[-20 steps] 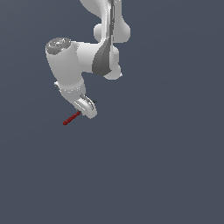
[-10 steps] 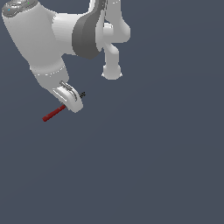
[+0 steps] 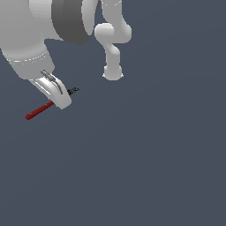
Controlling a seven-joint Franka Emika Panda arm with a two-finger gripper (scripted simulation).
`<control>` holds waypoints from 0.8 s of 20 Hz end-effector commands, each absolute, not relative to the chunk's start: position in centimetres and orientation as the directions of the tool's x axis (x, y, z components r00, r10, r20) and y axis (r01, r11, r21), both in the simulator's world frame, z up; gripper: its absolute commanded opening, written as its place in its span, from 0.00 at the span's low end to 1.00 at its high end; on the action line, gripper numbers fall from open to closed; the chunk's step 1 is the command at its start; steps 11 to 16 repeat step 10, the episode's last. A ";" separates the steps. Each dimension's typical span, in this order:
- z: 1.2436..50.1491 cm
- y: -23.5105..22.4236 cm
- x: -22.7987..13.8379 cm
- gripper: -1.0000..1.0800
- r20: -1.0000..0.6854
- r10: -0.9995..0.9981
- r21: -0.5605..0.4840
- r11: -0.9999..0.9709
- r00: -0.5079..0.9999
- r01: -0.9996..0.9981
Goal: Pick up the object and move it to a goal position.
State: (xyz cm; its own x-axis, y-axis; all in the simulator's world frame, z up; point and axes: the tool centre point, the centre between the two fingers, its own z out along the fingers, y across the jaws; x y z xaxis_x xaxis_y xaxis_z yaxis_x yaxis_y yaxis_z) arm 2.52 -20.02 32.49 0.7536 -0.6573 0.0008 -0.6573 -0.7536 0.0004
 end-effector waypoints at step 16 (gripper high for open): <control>34.1 -20.7 3.4 0.00 0.000 -0.657 0.000 -0.754 0.754 -0.657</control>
